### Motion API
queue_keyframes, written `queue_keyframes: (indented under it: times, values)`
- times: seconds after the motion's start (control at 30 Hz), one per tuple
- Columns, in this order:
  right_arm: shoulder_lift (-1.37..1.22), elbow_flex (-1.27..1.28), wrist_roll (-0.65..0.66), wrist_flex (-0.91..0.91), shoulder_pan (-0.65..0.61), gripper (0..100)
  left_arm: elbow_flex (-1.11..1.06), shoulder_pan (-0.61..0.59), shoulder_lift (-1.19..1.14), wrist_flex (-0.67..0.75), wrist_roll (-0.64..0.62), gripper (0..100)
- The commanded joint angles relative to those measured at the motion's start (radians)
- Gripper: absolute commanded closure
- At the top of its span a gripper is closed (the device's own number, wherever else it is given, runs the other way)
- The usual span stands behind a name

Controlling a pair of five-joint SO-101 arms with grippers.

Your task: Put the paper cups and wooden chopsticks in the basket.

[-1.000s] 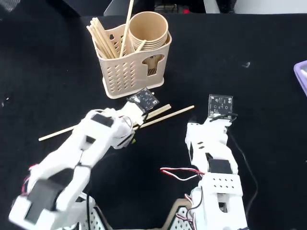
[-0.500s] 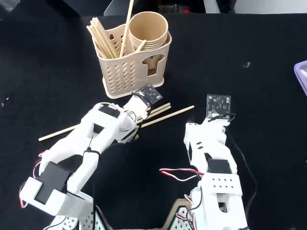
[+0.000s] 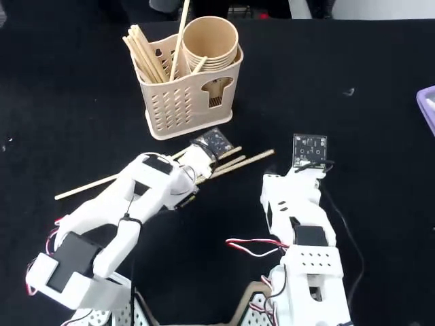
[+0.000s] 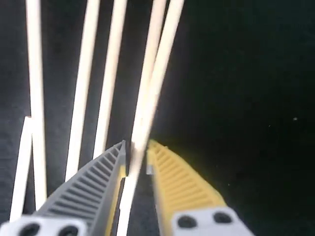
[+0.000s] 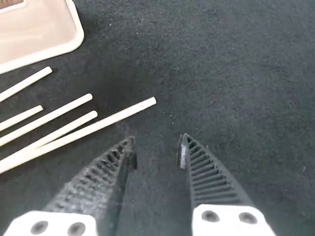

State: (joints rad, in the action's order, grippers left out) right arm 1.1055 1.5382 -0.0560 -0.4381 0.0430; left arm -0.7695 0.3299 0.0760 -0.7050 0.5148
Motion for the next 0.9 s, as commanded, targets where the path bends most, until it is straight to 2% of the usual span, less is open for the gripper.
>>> queue_keyframes:
  times: [0.0, 0.13, 0.47, 0.67, 0.87]
  values:
    - [0.019, -0.047, -0.008, 0.018, -0.014, 84.8, -0.015, -0.002, 0.008, 0.003, -0.003, 96]
    - [0.019, -0.047, -0.008, 0.018, -0.014, 84.8, 0.007, 0.004, 0.008, -0.048, -0.002, 96]
    - [0.019, -0.047, -0.008, 0.018, -0.014, 84.8, 0.194, 0.008, 0.037, -0.331, 0.002, 97]
    - [0.019, -0.047, -0.008, 0.018, -0.014, 84.8, 0.199, 0.001, 0.232, -0.414, 0.037, 97]
    - [0.021, -0.047, -0.008, 0.020, -0.011, 84.8, 0.199, -0.077, 0.477, -0.493, 0.037, 97]
